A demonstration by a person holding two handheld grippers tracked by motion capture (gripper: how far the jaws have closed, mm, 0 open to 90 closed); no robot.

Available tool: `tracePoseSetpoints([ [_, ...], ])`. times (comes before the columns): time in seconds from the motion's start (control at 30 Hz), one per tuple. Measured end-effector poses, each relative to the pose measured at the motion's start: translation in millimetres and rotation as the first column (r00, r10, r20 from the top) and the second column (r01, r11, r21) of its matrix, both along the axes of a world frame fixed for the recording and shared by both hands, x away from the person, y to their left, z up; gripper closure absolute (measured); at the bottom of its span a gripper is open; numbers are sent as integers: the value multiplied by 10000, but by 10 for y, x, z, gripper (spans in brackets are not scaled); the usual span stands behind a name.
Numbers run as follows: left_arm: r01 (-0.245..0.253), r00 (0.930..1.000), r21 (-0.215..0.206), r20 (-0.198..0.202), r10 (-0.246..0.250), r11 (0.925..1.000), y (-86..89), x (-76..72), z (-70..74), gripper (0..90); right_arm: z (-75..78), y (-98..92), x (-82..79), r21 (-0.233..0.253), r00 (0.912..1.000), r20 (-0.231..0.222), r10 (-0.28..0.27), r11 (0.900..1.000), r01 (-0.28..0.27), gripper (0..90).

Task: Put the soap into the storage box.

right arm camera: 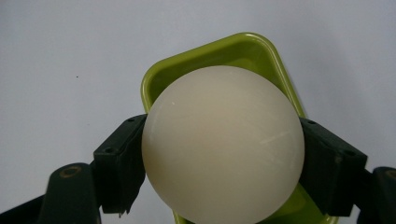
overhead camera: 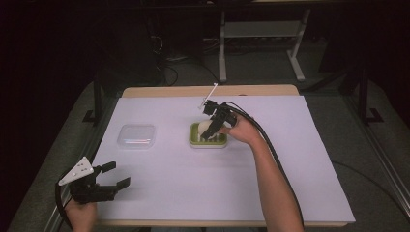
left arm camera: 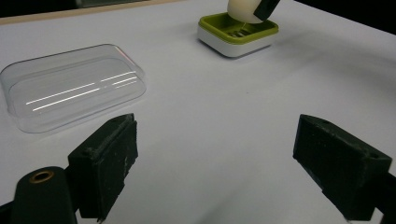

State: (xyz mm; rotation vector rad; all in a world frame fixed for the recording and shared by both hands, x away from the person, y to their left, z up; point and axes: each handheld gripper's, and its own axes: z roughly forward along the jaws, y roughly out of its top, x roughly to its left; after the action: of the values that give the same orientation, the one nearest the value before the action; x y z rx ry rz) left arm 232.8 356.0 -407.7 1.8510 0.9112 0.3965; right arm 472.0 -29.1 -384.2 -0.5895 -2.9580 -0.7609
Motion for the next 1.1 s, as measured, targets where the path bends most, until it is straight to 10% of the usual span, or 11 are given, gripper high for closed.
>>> tracePoseSetpoints([
  [1.1,-10,10000,-14,9,10,10000,7,-2,-2,133,-105,-11,35,-422,9997,-186,-139,9990,131,230],
])
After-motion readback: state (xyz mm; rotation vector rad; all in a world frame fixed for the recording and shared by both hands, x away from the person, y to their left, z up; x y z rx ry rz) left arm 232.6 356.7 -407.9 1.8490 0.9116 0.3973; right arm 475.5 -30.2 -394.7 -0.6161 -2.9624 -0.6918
